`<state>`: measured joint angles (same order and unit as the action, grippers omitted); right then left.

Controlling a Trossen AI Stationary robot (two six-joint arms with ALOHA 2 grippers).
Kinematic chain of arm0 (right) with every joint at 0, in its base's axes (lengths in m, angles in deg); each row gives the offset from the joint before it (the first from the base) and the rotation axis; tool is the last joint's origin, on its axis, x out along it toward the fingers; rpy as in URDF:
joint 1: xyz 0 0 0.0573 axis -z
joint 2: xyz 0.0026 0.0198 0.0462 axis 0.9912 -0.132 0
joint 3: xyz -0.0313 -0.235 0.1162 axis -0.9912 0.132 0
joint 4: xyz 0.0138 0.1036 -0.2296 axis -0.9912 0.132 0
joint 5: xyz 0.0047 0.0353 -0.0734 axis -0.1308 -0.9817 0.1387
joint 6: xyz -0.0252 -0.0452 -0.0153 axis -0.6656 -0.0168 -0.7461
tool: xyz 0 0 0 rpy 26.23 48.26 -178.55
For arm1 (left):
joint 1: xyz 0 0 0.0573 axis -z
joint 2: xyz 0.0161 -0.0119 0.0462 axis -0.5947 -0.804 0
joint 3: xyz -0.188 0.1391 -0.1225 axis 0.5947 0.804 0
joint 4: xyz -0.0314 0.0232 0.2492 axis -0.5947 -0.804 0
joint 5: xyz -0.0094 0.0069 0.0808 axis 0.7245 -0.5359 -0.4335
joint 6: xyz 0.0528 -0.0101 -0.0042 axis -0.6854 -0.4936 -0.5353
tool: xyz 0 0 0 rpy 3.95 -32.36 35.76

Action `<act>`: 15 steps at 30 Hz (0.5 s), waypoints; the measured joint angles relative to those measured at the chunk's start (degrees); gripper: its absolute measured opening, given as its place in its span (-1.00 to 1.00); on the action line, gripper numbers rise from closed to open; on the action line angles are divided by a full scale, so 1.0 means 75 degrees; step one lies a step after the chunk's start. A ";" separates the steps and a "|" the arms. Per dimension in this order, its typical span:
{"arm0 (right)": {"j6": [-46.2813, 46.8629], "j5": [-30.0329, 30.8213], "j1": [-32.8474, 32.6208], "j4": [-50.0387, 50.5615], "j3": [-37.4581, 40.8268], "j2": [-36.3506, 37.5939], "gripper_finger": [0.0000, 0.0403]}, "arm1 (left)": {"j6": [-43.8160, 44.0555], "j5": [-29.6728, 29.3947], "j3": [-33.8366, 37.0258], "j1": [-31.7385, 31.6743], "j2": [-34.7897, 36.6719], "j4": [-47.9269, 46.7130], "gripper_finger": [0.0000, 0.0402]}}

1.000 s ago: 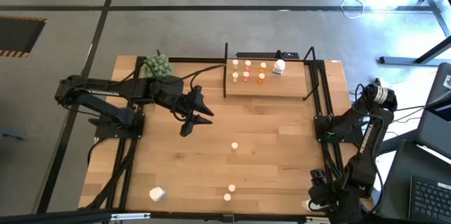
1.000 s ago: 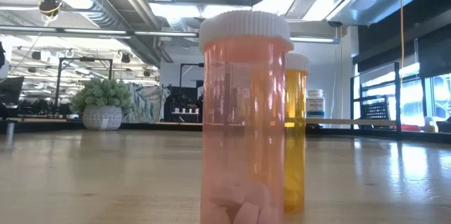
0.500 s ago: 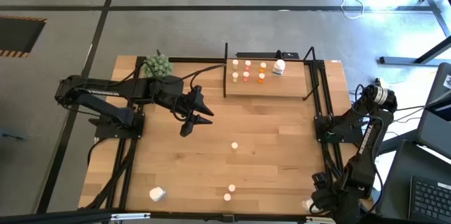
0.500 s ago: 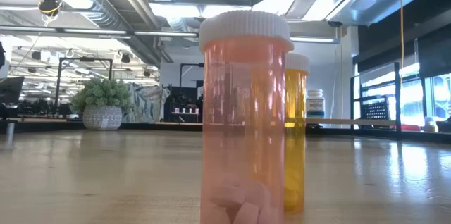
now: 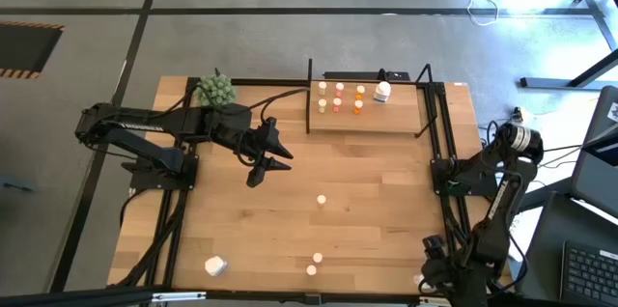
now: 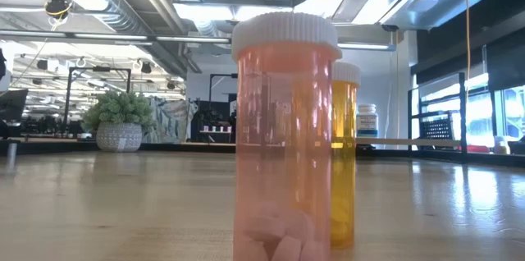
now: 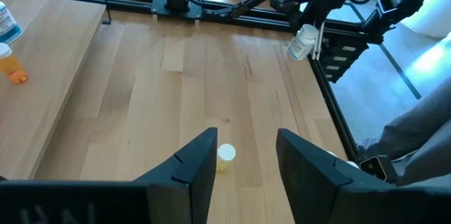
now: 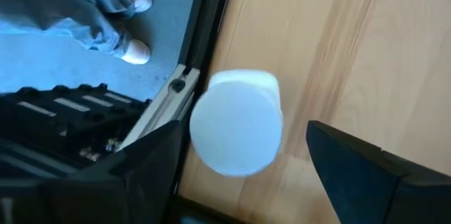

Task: Pick and place medicine bottles onto shelf by color
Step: Put the right white pill bottle on the shelf aligned with the other white pill bottle

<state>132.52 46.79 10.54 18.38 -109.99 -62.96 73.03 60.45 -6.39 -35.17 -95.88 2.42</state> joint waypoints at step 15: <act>0.0181 0.0264 0.0000 -0.0181 0.0000 -0.0063 0.28 | 0.0000 0.0001 0.0000 0.0000 0.0000 0.0000 -0.30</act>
<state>133.88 48.78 10.54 17.02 -109.99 -63.43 73.03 60.45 -6.39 -35.17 -95.88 2.42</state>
